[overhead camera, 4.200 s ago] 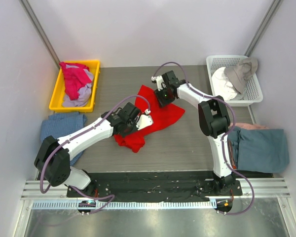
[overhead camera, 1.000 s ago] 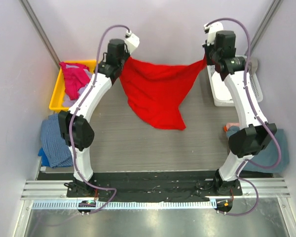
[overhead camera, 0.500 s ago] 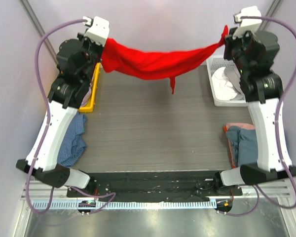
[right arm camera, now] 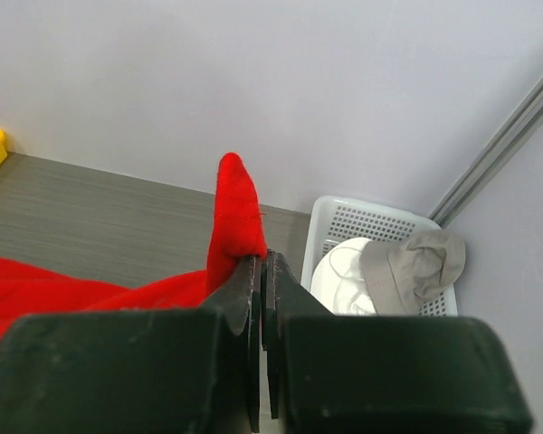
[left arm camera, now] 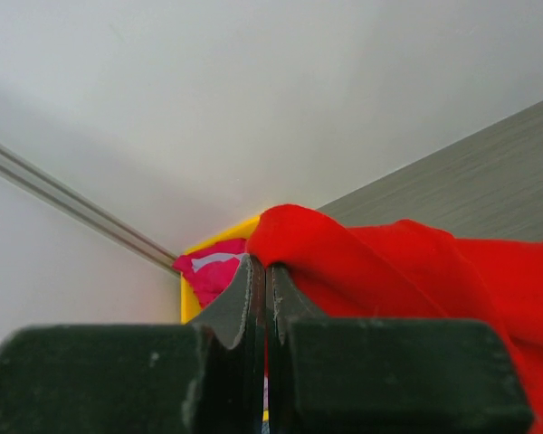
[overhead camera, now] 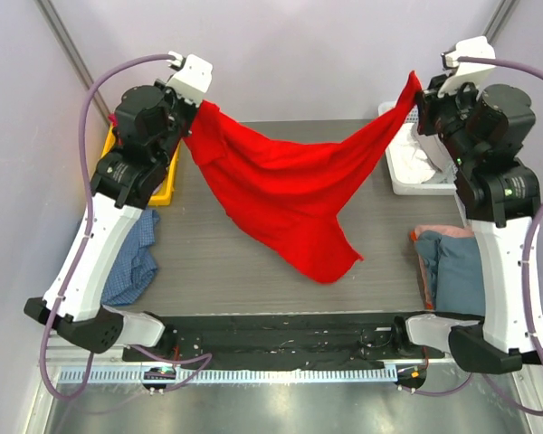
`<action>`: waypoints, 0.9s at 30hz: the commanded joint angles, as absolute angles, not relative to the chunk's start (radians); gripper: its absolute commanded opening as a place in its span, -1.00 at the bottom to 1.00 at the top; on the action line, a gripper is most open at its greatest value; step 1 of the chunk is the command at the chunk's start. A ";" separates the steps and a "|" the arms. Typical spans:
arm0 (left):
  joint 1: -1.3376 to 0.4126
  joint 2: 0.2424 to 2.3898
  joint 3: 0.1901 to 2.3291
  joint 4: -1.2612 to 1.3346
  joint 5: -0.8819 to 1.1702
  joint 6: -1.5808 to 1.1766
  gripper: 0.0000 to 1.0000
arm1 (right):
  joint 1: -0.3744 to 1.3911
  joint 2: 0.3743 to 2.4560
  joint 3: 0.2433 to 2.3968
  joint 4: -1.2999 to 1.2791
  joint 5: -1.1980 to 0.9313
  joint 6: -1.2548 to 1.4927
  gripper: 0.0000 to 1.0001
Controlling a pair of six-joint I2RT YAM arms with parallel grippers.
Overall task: Fold and stack the t-shirts
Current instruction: Flatten out the tshirt
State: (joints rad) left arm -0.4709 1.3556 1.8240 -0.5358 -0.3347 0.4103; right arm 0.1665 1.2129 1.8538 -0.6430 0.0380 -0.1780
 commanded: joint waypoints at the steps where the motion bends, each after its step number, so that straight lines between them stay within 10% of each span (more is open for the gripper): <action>1: -0.454 1.440 1.758 -0.367 -0.380 0.475 -1.00 | 0.166 1.273 1.758 -0.554 0.080 -0.193 -0.99; 10: -0.451 1.742 1.509 -0.078 -0.416 0.592 -0.93 | 0.167 1.477 1.454 -0.336 0.035 -0.221 -0.99; 17: -0.448 1.894 1.517 0.020 -0.446 0.560 0.93 | 0.169 1.586 1.454 -0.330 -0.026 -0.210 -0.98; 27: -0.549 1.704 1.511 -0.332 -0.244 0.511 0.99 | 0.170 1.594 1.418 -0.344 -0.025 -0.229 -0.98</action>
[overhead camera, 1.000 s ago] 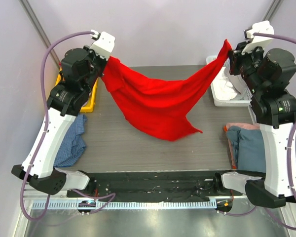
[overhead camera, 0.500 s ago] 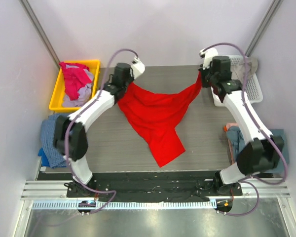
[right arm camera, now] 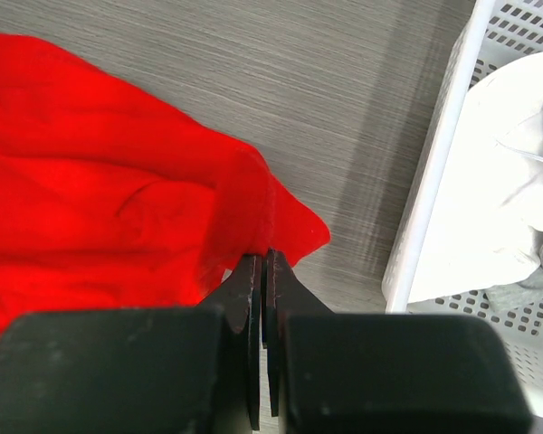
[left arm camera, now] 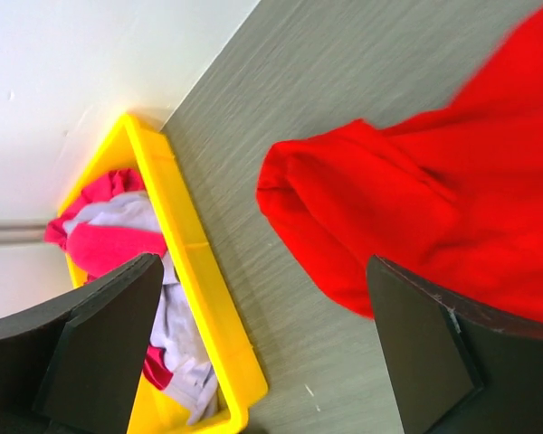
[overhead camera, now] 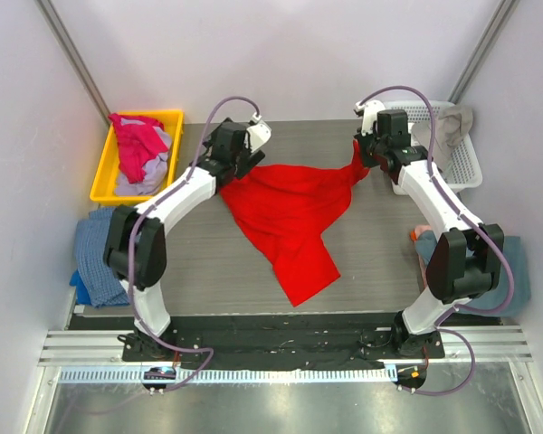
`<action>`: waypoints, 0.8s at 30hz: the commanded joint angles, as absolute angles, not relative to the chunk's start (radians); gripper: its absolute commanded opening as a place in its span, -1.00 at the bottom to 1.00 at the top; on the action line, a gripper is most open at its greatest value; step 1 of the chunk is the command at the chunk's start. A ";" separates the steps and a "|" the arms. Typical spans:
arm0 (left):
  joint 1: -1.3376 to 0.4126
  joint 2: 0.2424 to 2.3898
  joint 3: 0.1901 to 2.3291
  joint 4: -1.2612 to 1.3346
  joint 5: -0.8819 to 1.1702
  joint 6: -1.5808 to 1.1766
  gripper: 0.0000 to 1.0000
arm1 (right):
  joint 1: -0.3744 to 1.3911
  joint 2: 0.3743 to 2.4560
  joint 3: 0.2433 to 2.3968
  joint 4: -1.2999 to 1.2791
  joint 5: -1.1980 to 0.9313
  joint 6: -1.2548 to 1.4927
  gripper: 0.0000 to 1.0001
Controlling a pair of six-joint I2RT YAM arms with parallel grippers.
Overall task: Fold and stack the t-shirts
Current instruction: Flatten out the tshirt
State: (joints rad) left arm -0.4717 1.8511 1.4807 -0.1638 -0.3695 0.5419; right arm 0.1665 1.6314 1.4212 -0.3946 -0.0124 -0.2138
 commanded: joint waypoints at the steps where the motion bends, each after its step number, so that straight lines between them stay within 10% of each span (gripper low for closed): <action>1: -0.570 1.669 1.502 -0.375 -0.226 0.512 1.00 | 0.173 1.594 1.414 -0.344 -0.026 -0.229 -0.98; 20: -0.802 1.603 1.468 -0.575 -0.095 0.436 0.99 | 0.189 1.494 1.094 -0.393 0.187 -0.364 -0.98; 24: -0.805 1.611 1.437 -0.563 -0.094 0.434 0.99 | 0.189 1.479 1.060 -0.420 0.195 -0.367 -0.59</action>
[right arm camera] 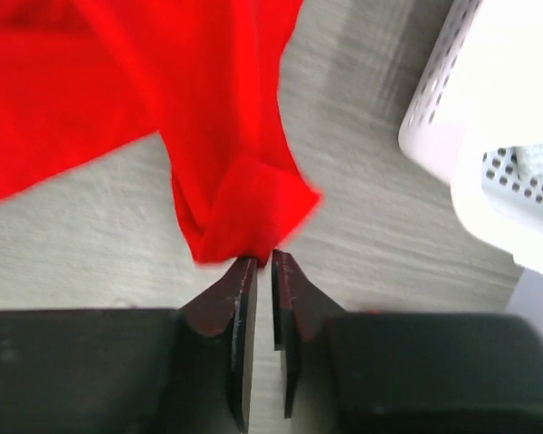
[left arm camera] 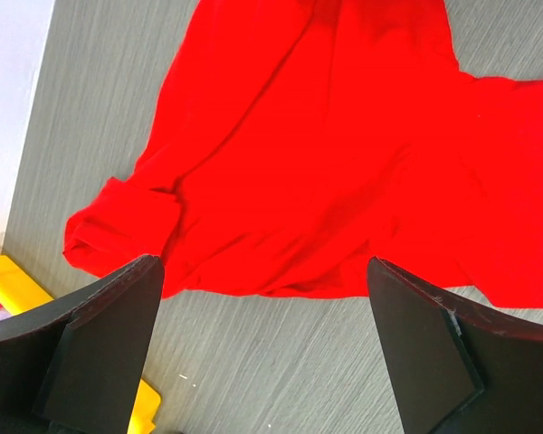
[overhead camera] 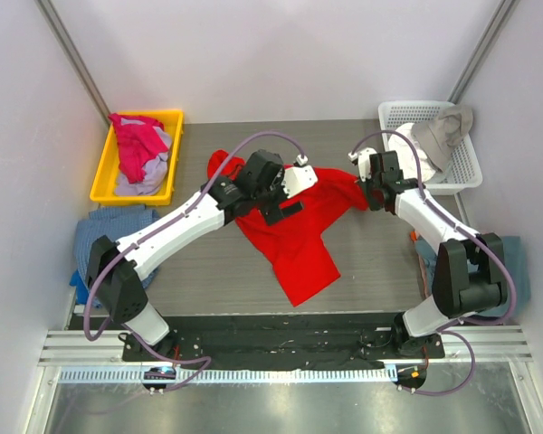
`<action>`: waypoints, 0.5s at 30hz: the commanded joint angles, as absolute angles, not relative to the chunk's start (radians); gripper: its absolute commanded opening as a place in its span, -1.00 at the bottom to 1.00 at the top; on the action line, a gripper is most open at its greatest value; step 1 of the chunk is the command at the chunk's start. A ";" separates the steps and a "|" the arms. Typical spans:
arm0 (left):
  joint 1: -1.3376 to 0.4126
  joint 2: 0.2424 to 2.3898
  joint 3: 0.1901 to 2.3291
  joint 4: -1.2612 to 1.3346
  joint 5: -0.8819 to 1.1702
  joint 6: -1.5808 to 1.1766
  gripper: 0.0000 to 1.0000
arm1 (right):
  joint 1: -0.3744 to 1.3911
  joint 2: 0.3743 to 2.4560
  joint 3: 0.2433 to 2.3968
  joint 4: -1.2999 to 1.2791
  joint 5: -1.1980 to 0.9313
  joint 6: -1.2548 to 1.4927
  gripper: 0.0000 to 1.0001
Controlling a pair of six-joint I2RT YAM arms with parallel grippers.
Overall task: Fold and stack the t-shirts
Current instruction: Flatten out the tshirt
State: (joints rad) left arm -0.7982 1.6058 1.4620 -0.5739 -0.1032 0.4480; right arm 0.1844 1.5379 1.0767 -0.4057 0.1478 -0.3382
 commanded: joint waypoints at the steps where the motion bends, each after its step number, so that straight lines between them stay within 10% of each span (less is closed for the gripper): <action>1: -0.807 1.612 1.433 -0.557 -0.095 0.436 0.99 | 0.189 1.477 1.060 -0.435 0.196 -0.361 -0.50; 6: -0.807 1.608 1.395 -0.531 -0.106 0.439 0.99 | 0.189 1.462 1.071 -0.486 0.178 -0.331 0.13; 15: -0.807 1.597 1.348 -0.503 -0.115 0.437 0.99 | 0.190 1.483 1.068 -0.520 0.120 -0.301 0.13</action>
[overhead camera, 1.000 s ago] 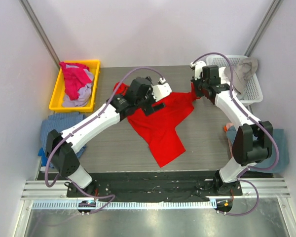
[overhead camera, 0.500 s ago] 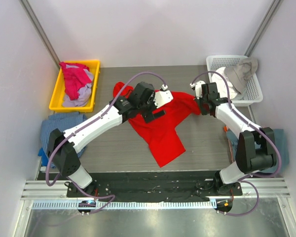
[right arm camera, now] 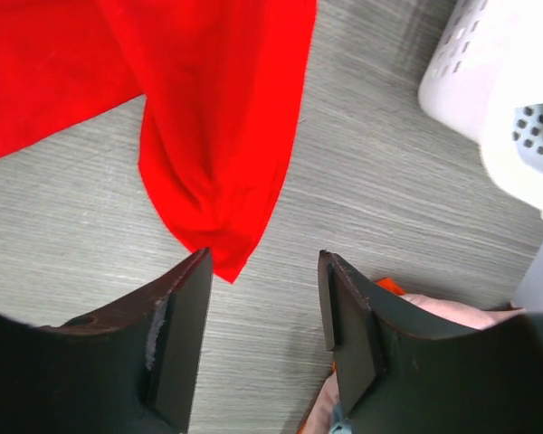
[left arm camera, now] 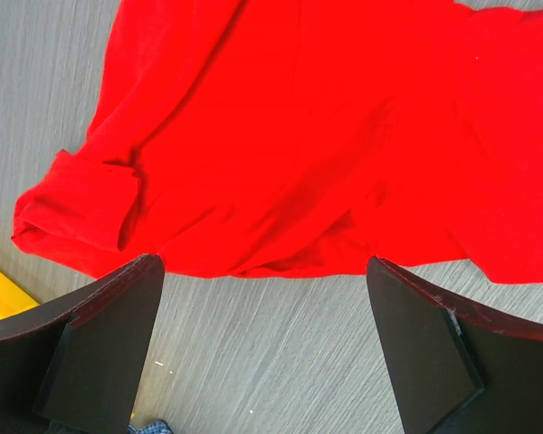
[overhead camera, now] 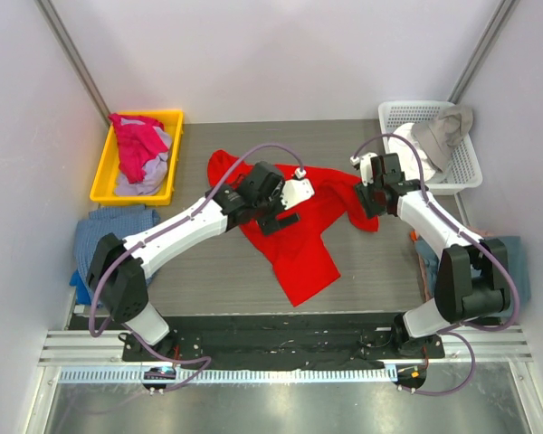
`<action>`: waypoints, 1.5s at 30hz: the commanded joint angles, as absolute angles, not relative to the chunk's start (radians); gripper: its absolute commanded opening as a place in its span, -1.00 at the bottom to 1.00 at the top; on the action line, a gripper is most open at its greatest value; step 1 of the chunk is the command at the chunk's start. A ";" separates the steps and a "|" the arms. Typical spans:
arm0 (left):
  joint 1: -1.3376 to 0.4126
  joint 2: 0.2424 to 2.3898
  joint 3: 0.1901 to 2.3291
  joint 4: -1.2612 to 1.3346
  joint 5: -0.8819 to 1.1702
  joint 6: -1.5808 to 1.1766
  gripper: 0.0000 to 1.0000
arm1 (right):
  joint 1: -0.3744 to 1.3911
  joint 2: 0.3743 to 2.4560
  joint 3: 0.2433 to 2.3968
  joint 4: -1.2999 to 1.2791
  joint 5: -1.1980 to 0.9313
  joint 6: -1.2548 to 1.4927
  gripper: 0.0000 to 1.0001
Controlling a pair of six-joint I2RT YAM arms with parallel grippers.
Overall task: Fold and stack the t-shirts
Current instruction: Flatten out the tshirt
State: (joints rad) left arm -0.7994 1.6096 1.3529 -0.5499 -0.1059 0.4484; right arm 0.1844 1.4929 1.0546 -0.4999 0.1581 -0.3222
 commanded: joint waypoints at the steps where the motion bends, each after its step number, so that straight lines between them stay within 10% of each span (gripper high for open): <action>1: -0.807 1.591 1.345 -0.502 -0.118 0.437 0.99 | 0.192 1.489 1.063 -0.528 0.114 -0.299 0.12; 28: -0.807 1.598 1.310 -0.476 -0.179 0.463 0.99 | 0.193 1.598 0.983 -0.512 0.052 -0.373 -0.17; 45: -0.807 1.612 1.301 -0.468 -0.175 0.456 0.99 | 0.195 1.578 1.048 -0.526 0.090 -0.408 0.04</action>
